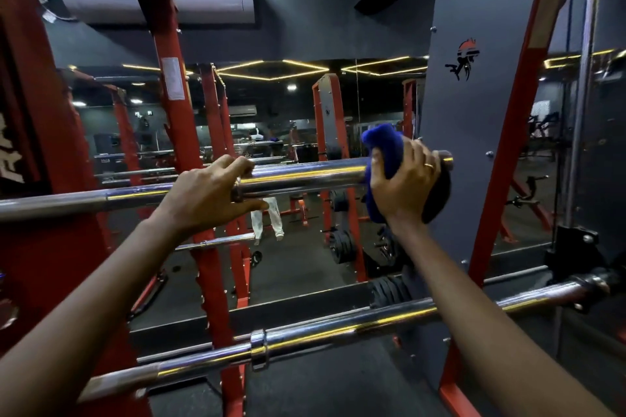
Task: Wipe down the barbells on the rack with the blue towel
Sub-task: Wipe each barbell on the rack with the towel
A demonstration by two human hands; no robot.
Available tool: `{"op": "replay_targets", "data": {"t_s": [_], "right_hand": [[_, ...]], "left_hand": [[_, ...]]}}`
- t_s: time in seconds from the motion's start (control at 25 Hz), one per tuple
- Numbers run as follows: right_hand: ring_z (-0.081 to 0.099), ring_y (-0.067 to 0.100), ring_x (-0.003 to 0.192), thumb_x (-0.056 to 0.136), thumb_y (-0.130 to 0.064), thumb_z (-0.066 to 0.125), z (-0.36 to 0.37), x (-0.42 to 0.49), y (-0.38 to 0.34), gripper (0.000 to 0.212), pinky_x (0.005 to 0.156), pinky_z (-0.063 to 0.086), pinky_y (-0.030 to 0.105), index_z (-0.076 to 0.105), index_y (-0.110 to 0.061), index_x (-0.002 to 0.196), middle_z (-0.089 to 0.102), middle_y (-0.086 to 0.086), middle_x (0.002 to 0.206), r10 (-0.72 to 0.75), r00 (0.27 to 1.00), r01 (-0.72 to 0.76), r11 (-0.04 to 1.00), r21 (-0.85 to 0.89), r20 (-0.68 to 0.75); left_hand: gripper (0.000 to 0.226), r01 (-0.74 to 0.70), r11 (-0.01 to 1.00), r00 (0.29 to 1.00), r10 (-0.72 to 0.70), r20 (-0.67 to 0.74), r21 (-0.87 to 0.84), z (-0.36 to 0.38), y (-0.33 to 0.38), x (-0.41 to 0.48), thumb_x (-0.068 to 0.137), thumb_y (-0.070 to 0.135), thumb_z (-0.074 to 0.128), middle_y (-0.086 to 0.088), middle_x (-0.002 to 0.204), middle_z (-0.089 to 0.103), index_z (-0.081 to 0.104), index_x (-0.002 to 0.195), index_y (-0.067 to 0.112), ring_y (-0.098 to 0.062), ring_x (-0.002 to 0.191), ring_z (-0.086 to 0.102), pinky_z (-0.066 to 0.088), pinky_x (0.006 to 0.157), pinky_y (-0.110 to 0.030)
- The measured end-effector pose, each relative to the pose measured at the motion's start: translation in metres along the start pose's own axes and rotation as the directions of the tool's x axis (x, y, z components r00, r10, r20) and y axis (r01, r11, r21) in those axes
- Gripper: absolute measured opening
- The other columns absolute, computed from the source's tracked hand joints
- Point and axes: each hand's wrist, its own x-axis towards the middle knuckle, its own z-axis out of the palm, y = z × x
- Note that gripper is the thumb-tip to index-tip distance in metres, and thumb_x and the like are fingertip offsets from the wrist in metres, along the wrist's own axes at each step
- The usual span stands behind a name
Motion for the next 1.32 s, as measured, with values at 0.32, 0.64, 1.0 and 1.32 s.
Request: {"op": "replay_targets", "data": {"t_s": [0.32,0.64,1.0,1.32], "right_hand": [[0.06,0.029,0.105,0.098,-0.045,0.056,-0.01,0.005,0.02,0.041,0.104,0.041,0.042,0.063,-0.01,0.117,0.069,0.011,0.11,-0.145,0.984,0.15,0.987,0.049,-0.099],[0.06,0.022,0.096,0.096,-0.056,0.047,0.013,-0.032,-0.101,0.044,0.103,0.037,0.041,0.065,-0.017,0.107,0.068,0.002,0.098,-0.221,0.963,0.217,0.975,0.044,0.156],[0.066,0.027,0.09,0.097,-0.054,0.053,0.011,-0.023,-0.071,0.047,0.092,0.048,0.041,0.066,-0.01,0.111,0.07,0.008,0.098,-0.443,0.893,0.44,0.897,0.051,0.086],[0.062,0.021,0.093,0.096,-0.053,0.049,0.029,-0.06,-0.166,0.045,0.093,0.039,0.038,0.066,-0.015,0.112,0.068,0.002,0.1,-0.352,0.919,0.348,0.936,0.057,0.175]], "left_hand": [[0.076,0.014,0.997,1.0,-0.015,-0.009,-0.078,0.002,-0.003,0.0,0.077,0.072,0.065,-0.006,0.121,0.062,0.049,0.13,0.02,-0.03,0.089,0.069,0.059,0.064,-0.045],[0.056,-0.022,0.981,0.994,0.042,-0.099,0.194,0.007,-0.026,-0.029,0.074,0.048,0.085,-0.009,0.09,0.069,0.061,0.104,0.007,-0.029,0.079,0.069,0.054,0.064,-0.04],[0.075,0.042,0.988,0.985,-0.016,-0.174,0.146,0.013,-0.023,-0.047,0.097,0.065,0.038,-0.009,0.127,0.063,0.046,0.144,0.007,-0.028,0.106,0.061,0.046,0.087,-0.043],[0.063,0.077,0.991,0.984,-0.058,-0.167,0.111,0.014,-0.022,-0.046,0.097,0.056,0.05,-0.005,0.115,0.065,0.048,0.142,0.013,-0.028,0.1,0.061,0.042,0.085,-0.042]]}}
